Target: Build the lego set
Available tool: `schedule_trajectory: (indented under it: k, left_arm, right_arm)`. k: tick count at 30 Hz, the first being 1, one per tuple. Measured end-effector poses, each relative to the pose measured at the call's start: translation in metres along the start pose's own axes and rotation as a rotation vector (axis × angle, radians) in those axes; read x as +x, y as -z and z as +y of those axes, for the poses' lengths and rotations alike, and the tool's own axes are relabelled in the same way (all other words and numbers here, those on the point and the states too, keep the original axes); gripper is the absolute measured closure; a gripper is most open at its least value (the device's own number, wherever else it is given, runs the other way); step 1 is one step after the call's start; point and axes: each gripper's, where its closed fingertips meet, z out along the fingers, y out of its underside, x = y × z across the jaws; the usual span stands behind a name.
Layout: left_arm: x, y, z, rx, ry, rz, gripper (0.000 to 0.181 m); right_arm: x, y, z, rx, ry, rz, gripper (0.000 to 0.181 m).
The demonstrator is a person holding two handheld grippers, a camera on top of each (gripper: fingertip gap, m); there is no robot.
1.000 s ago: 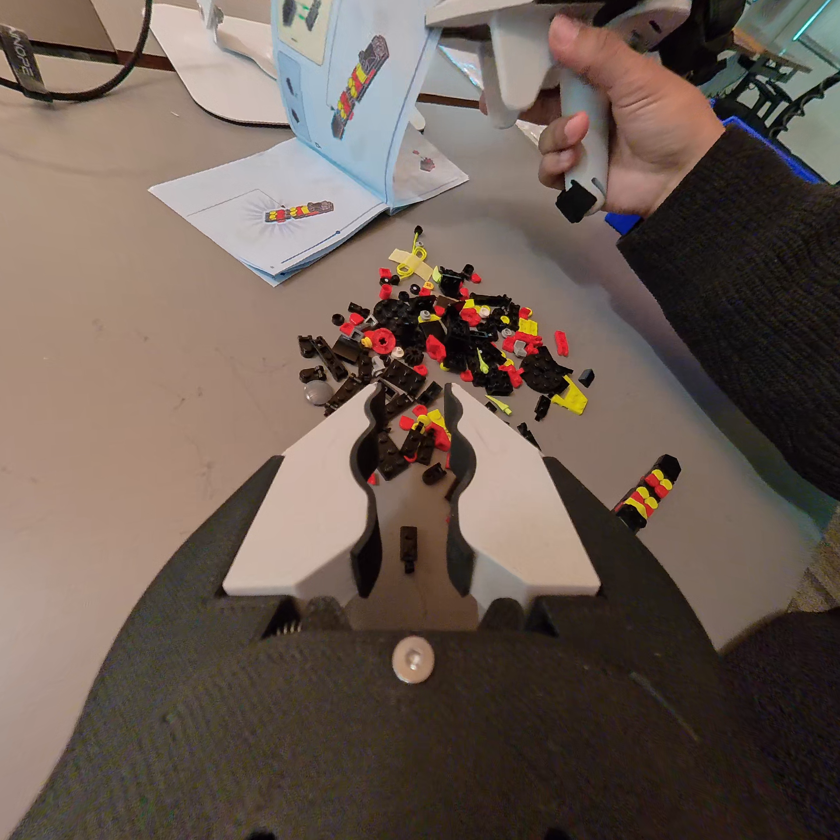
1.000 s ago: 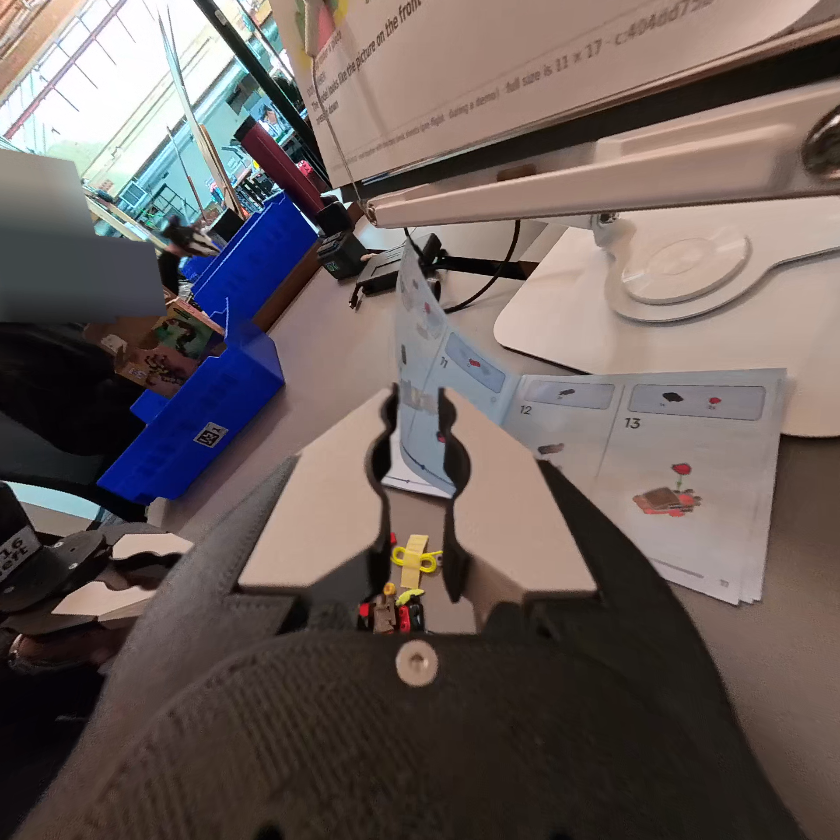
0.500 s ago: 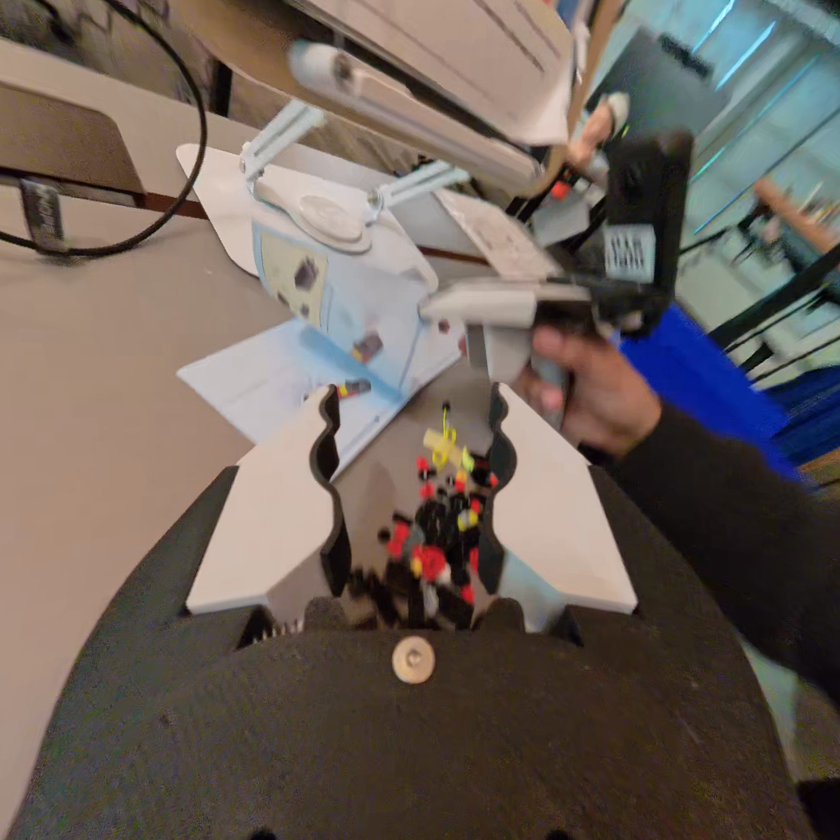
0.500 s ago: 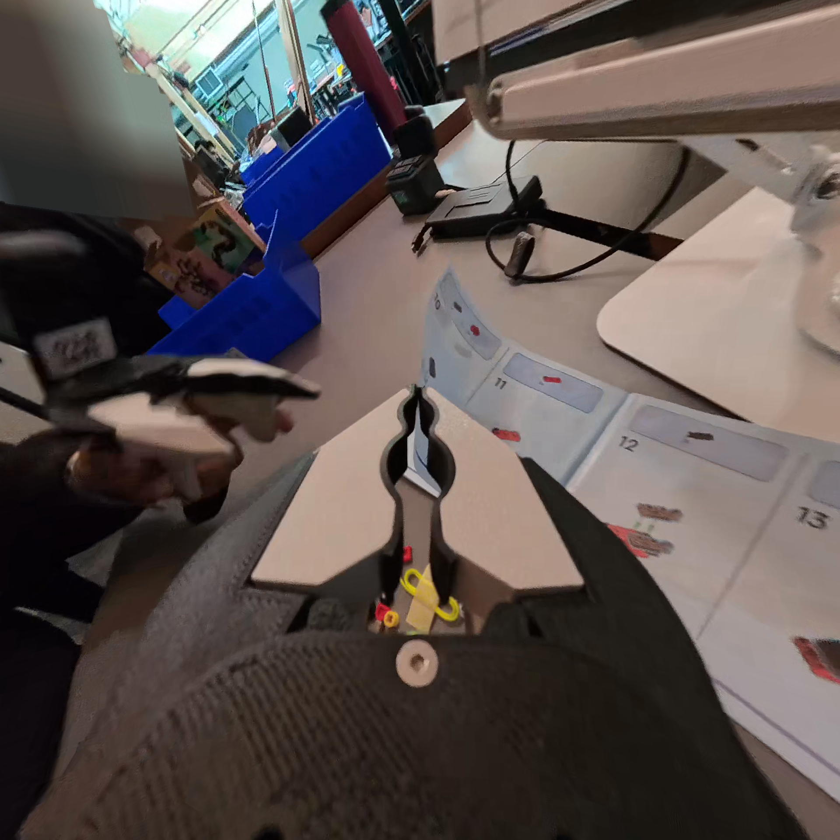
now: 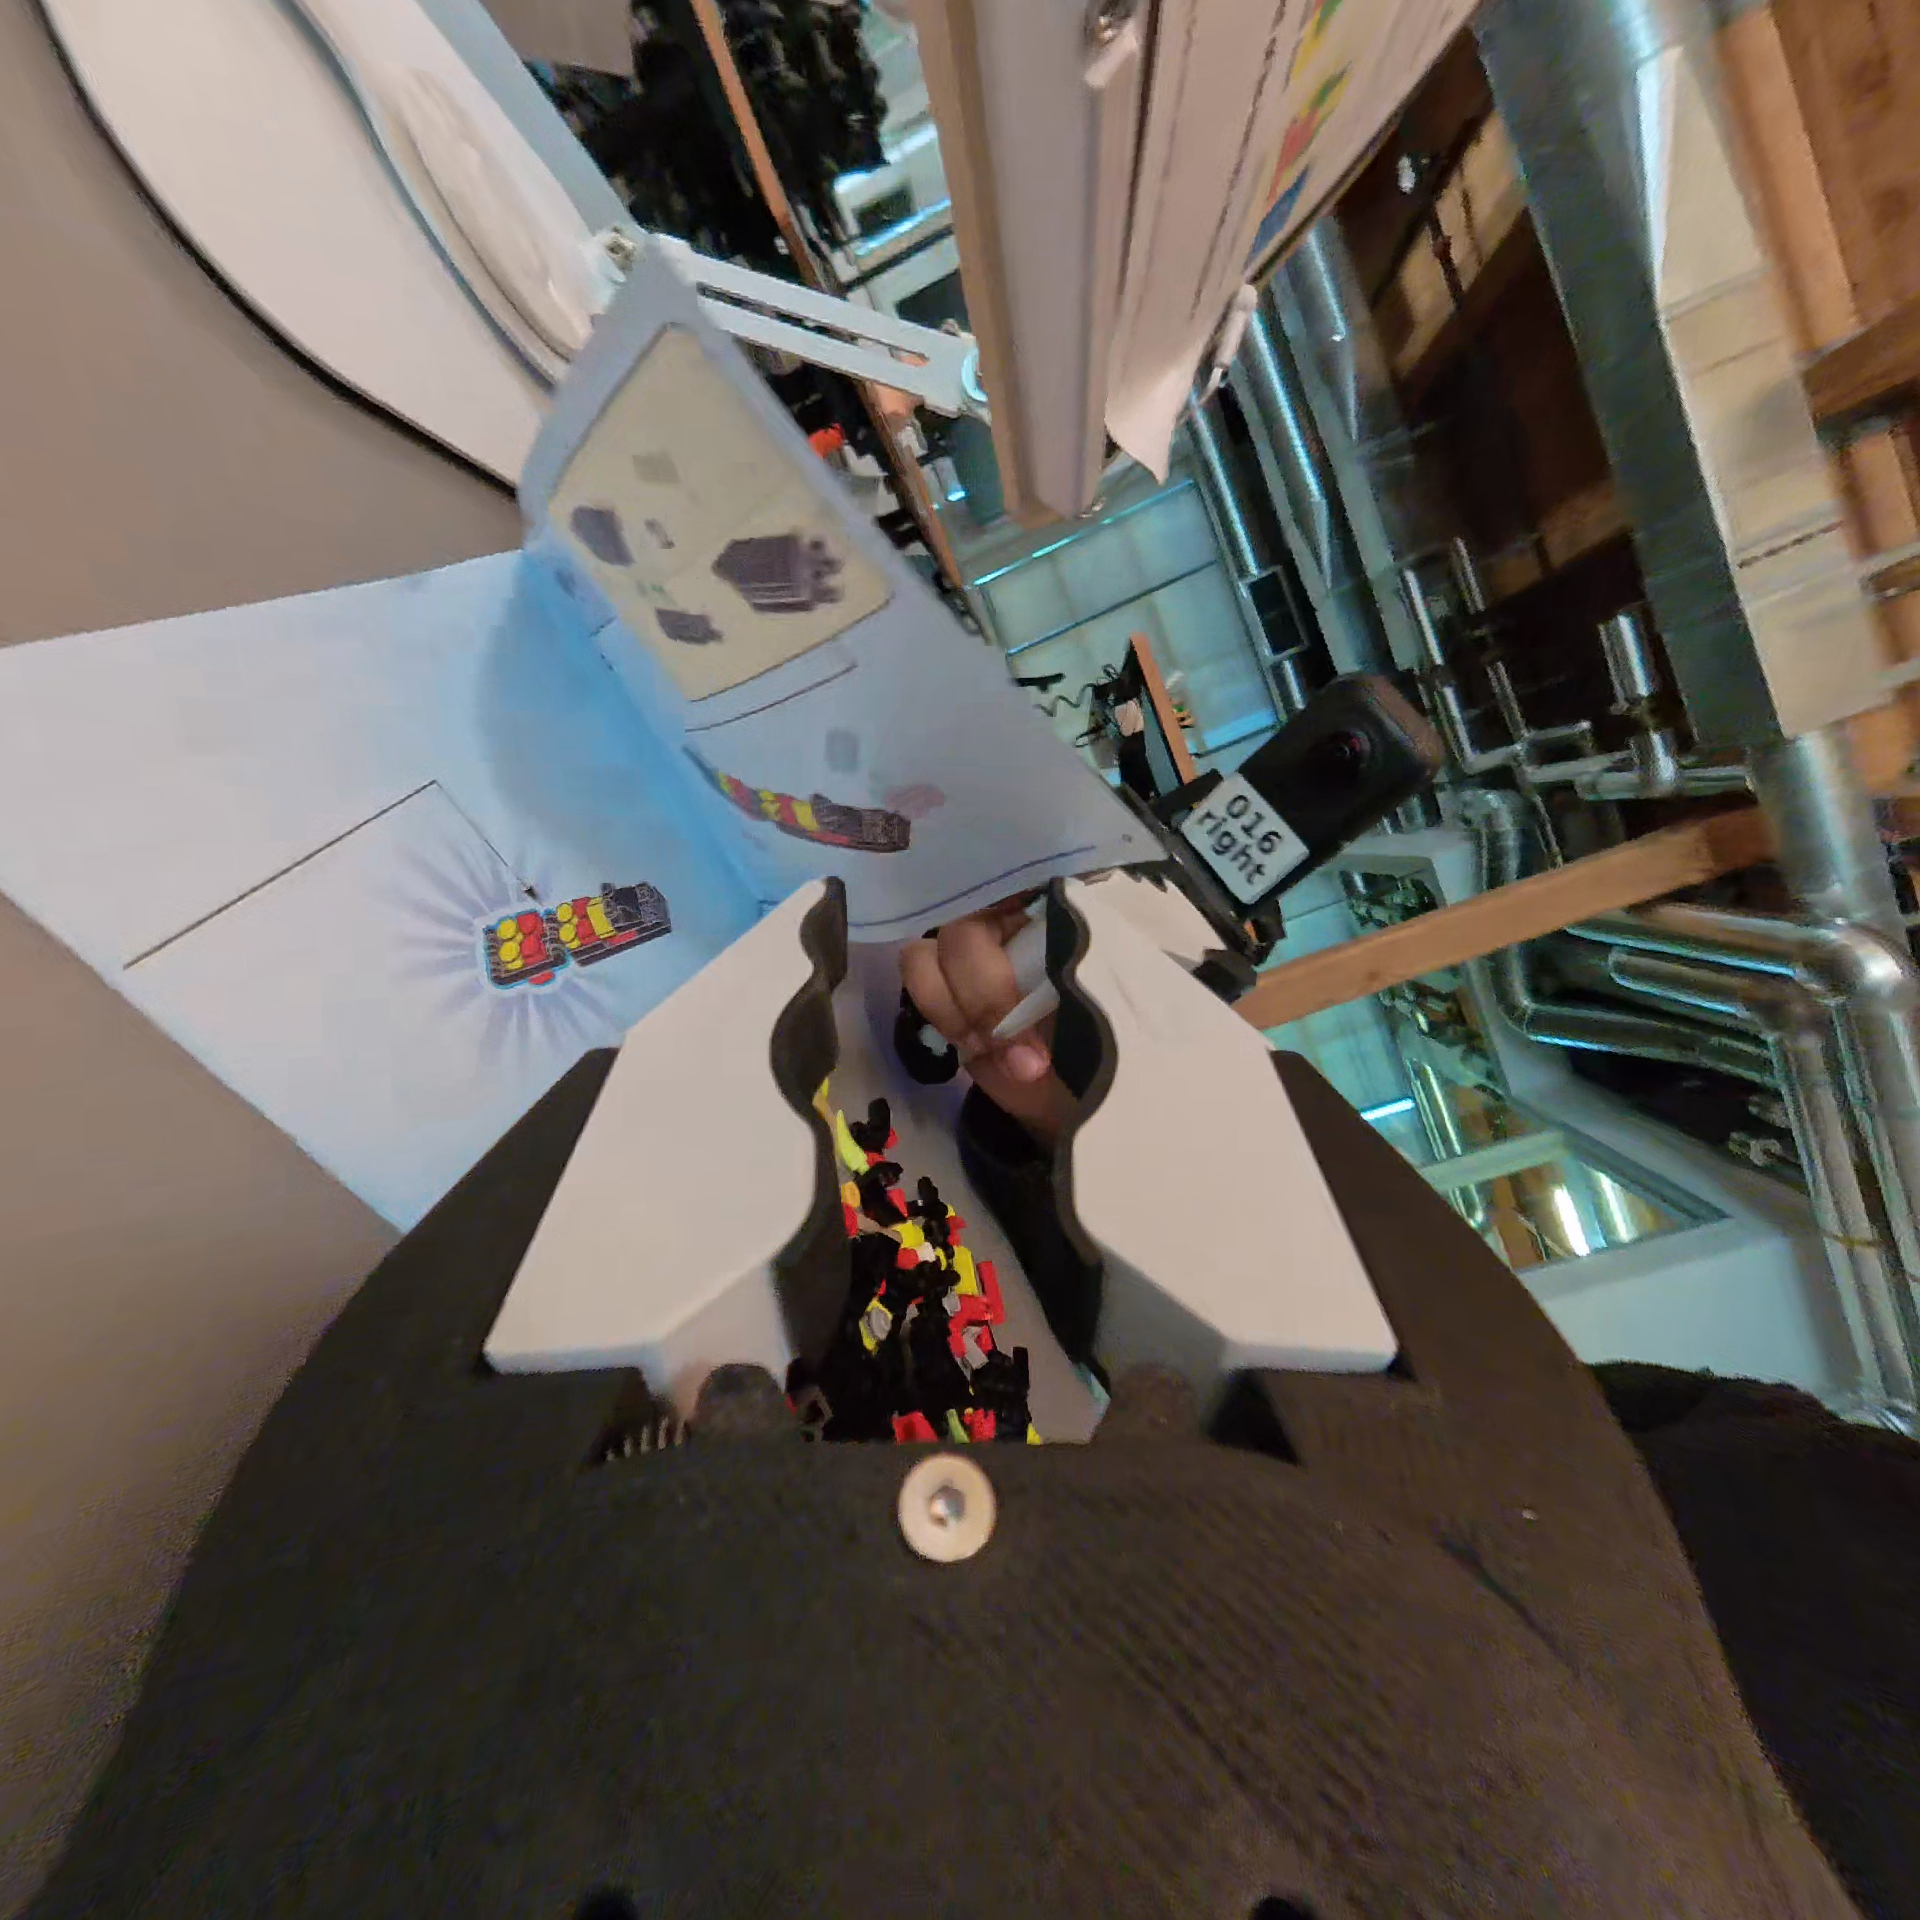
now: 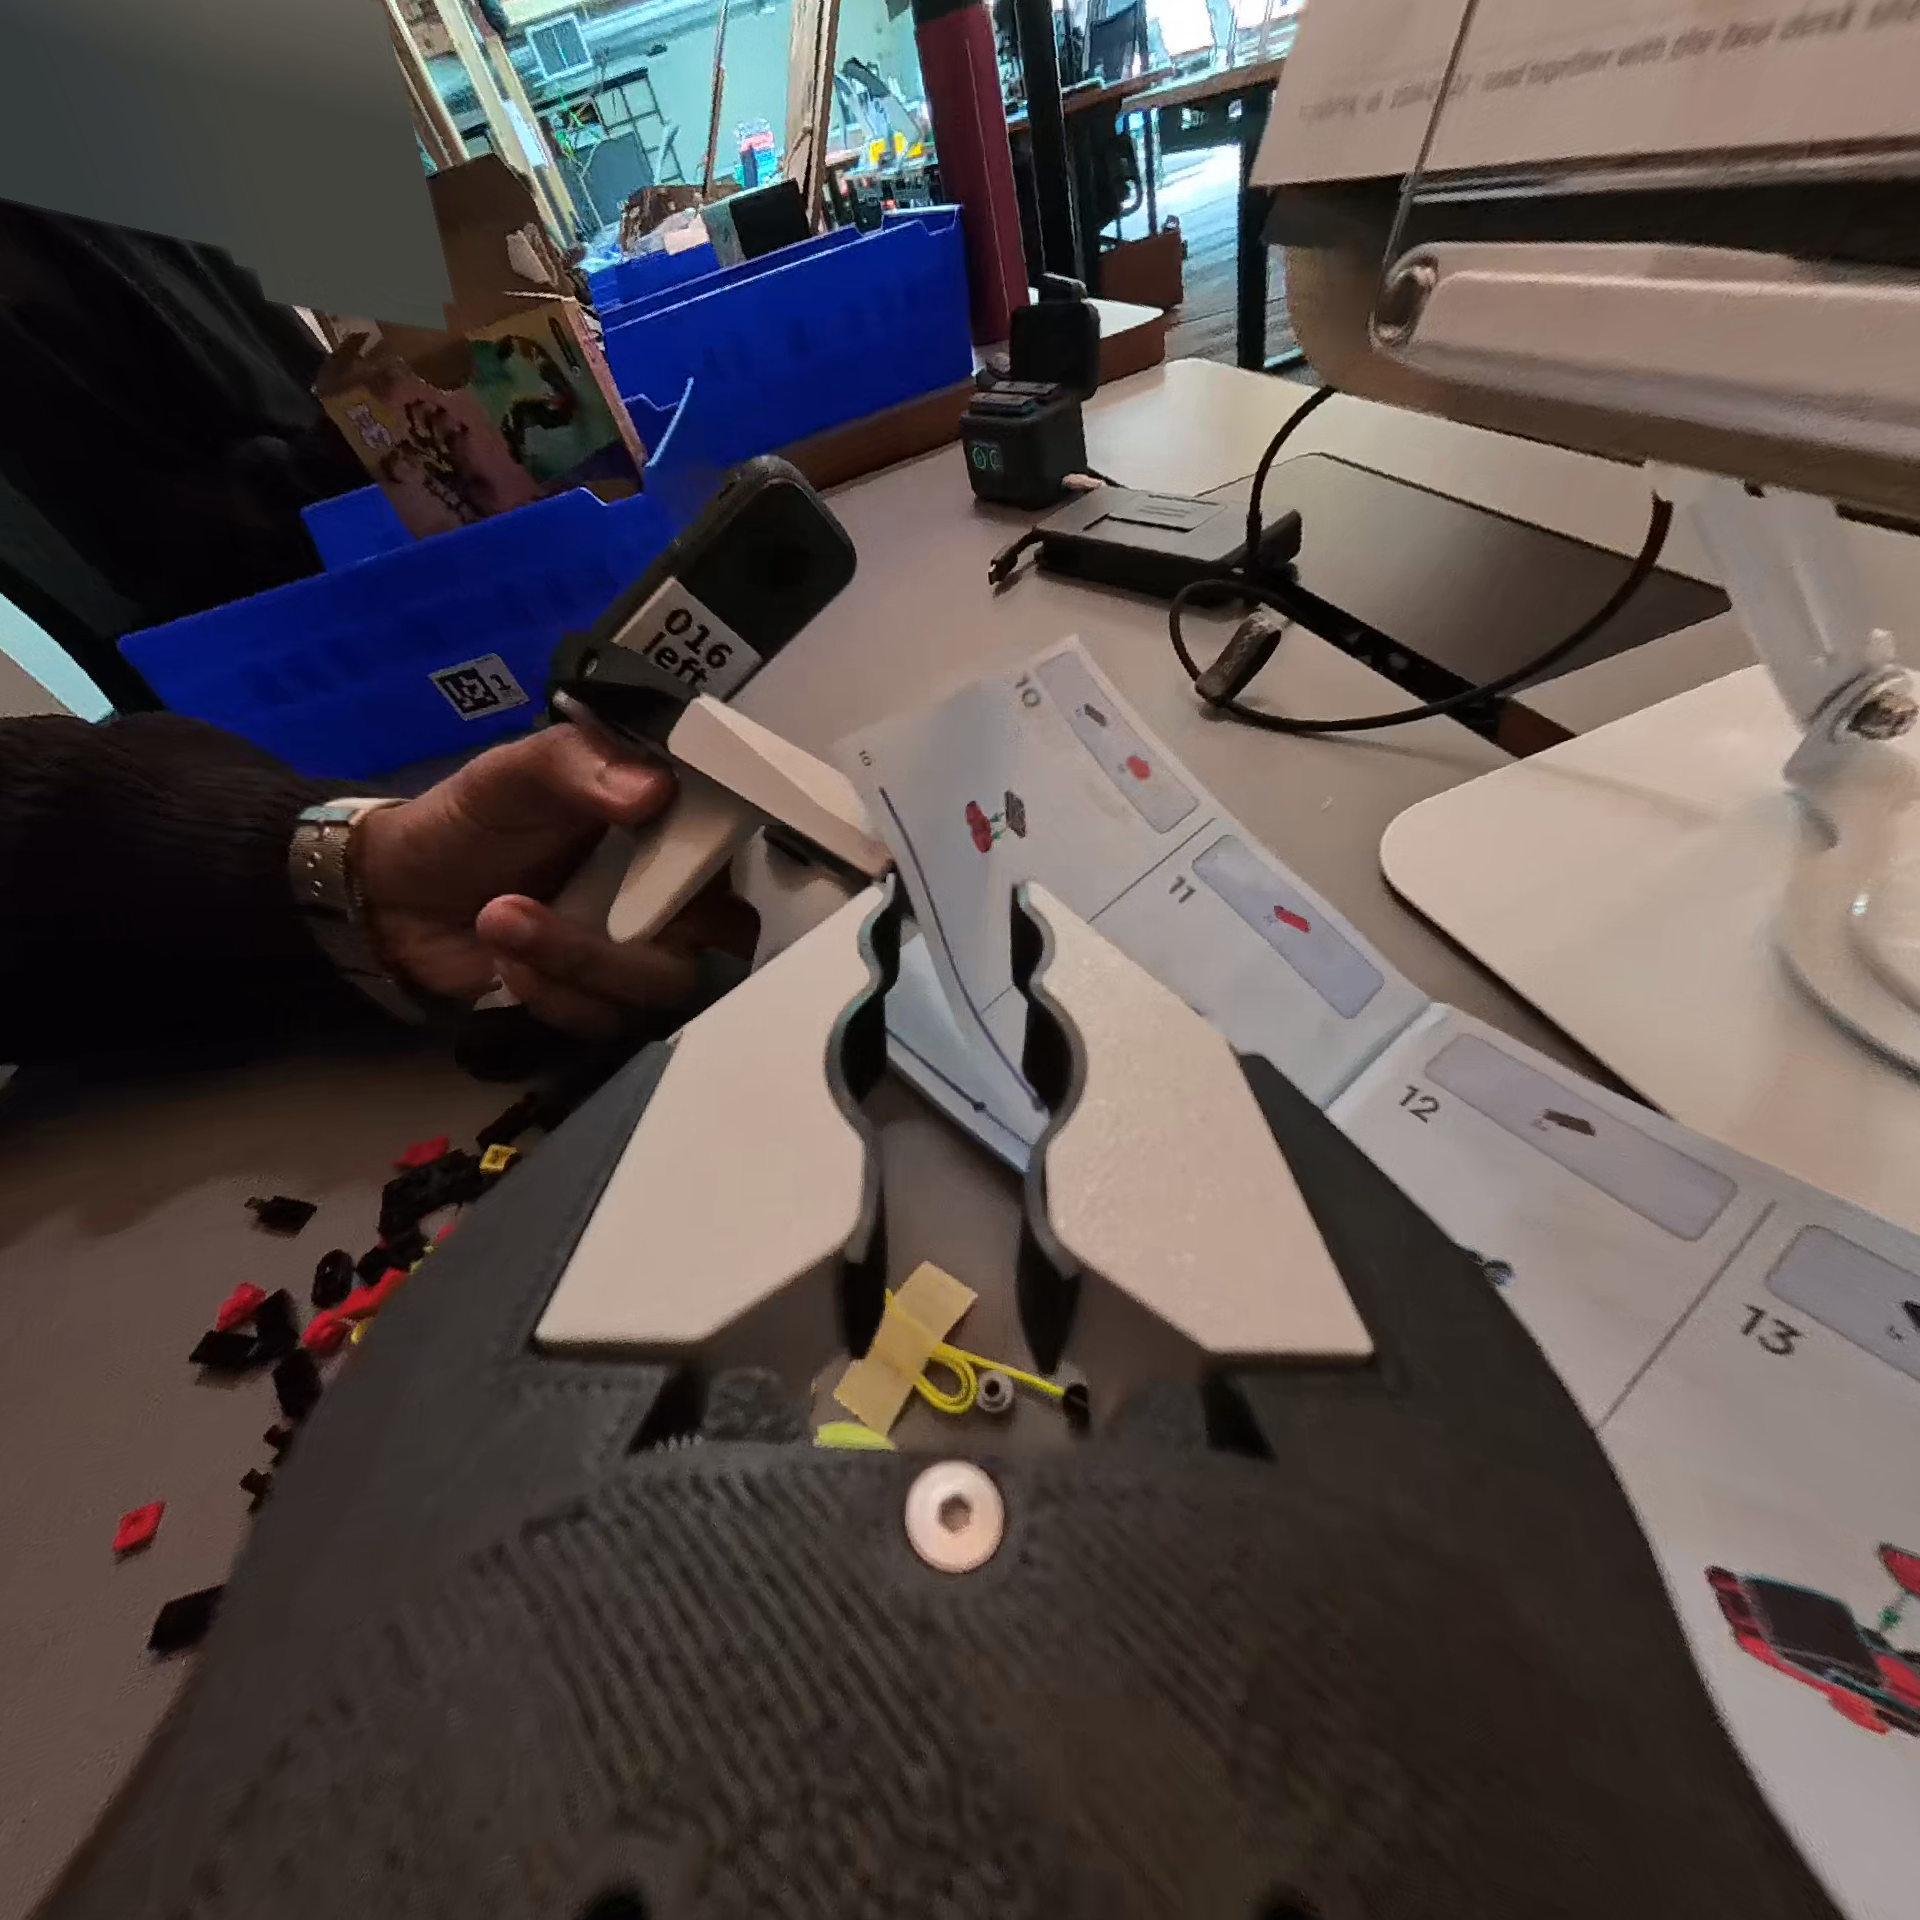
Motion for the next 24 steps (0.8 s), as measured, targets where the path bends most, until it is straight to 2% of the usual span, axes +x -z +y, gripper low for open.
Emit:
schedule_trajectory:
  k: [8, 15, 18, 24]
  left_arm:
    - [0.010, 0.010, -0.010, 0.075, -0.134, 0.025, 0.156]
    - [0.012, 0.012, -0.010, 0.093, -0.370, -0.058, 0.160]
    - [0.011, 0.012, -0.012, 0.102, -0.391, -0.080, 0.168]
    - [0.010, 0.014, -0.014, 0.112, -0.369, -0.067, 0.165]
  right_arm:
    - [-0.001, 0.001, -0.005, 0.019, -0.006, 0.000, 0.161]
    - [-0.002, -0.009, -0.004, -0.042, 0.051, 0.071, 0.167]
    - [-0.006, -0.013, -0.003, -0.042, 0.030, 0.061, 0.172]
    - [-0.005, -0.014, 0.000, -0.047, 0.031, 0.071, 0.181]
